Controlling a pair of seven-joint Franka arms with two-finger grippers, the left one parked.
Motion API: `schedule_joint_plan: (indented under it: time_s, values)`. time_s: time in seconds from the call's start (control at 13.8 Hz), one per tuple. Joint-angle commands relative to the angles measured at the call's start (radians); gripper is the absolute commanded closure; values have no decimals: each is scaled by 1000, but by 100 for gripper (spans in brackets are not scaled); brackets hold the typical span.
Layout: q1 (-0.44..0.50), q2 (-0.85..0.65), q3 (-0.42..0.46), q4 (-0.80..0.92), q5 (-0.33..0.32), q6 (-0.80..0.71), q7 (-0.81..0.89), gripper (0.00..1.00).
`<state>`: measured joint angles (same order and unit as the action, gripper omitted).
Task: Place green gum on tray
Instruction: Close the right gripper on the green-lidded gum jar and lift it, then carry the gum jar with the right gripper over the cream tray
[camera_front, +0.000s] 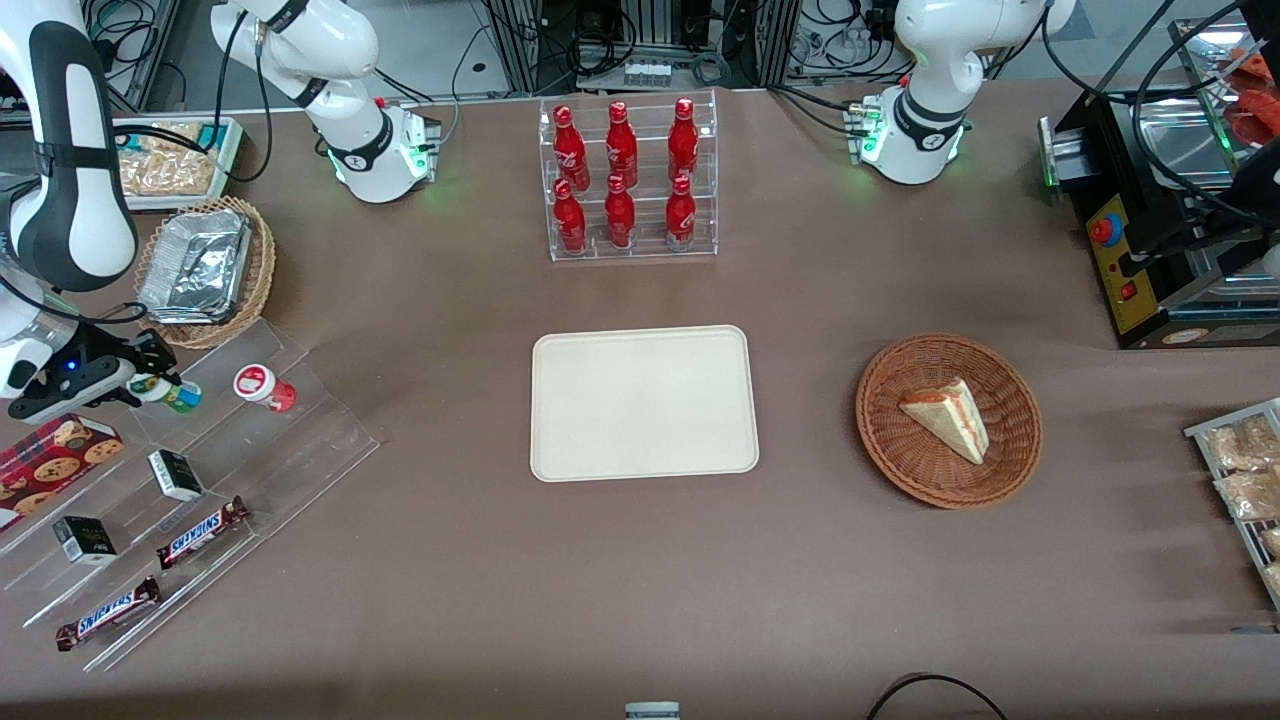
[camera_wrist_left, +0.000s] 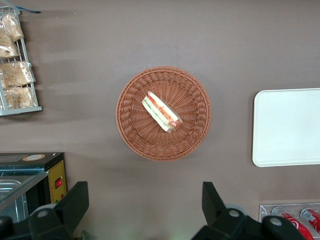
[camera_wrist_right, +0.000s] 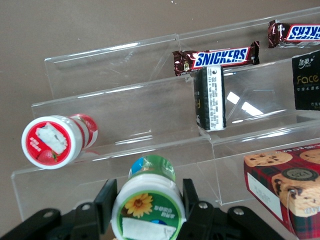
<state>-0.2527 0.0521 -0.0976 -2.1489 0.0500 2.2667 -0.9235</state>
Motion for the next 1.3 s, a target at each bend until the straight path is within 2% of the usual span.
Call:
schedule_joint_plan:
  time_s: [0.0, 0.36, 0.51, 0.8, 1.01, 1.23]
  values:
    - [10, 5, -1, 49, 24, -41, -3, 100]
    - [56, -12, 2, 262, 24, -309, 12, 100]
    - [113, -14, 2, 325, 24, -381, 69, 100]
    - [278, -14, 2, 397, 24, -492, 320, 100]
    - [422, -11, 1, 400, 19, -493, 524, 100]
    - [594, 37, 1, 402, 4, -458, 812, 100]
